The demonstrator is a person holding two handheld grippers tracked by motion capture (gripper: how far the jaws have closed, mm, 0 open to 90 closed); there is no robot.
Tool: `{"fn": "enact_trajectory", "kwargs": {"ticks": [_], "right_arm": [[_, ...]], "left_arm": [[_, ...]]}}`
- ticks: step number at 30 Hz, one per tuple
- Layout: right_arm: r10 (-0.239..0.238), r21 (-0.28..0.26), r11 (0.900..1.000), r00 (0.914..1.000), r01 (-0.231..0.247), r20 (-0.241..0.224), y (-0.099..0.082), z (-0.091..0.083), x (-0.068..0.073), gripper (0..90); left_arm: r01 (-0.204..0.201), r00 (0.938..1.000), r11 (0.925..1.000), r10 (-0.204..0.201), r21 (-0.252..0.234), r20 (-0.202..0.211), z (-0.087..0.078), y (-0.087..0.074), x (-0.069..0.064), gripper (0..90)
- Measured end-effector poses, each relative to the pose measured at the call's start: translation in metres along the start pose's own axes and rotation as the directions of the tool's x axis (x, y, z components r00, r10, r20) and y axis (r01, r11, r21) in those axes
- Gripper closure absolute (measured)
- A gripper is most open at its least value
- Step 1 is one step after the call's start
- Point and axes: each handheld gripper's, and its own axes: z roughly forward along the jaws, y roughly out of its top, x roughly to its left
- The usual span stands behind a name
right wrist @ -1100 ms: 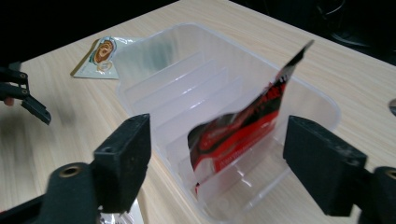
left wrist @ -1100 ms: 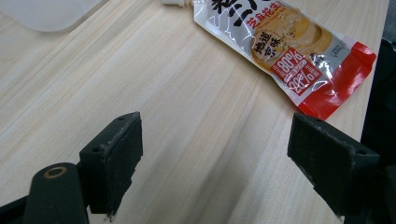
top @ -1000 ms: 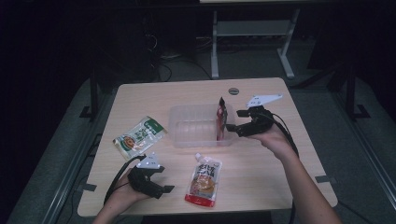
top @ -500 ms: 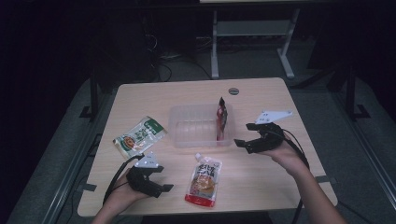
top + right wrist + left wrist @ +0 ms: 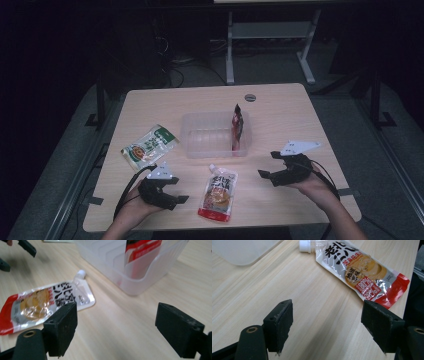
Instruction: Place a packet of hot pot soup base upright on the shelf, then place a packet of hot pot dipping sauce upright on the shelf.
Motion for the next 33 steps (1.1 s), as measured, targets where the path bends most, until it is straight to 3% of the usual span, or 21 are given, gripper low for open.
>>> {"fn": "enact_trajectory", "kwargs": {"ticks": [3,9,15,19,33], "right_arm": [[0.014,0.0,0.9999,0.9999,-0.014,-0.01,-0.011,-0.003,0.004,16.6],[0.009,0.03,0.9995,0.9998,-0.008,-0.02,-0.024,-0.003,0.01,15.7],[0.004,0.047,0.9989,0.9997,-0.003,-0.022,-0.025,0.002,0.01,15.2],[0.006,0.054,0.9985,0.9996,-0.004,-0.028,-0.025,0.004,0.011,14.6],[-0.009,0.064,0.9979,0.9993,0.011,-0.036,-0.025,0.01,0.012,14.5]], "left_arm": [[-0.018,0.9998,0.9998,0.018,0.011,-0.001,0.001,0.001,-0.001,25.8],[-0.012,0.9994,0.9998,0.013,-0.018,0.031,0.002,0.008,-0.009,39.2],[-0.022,0.9944,0.9987,0.027,-0.045,0.102,0.01,0.023,-0.02,69.7],[-0.048,0.9866,0.9976,0.055,-0.05,0.153,0.018,0.033,-0.03,88.7],[-0.136,0.9612,0.9908,0.13,0.005,0.243,0.066,0.051,-0.07,89.5]]}}
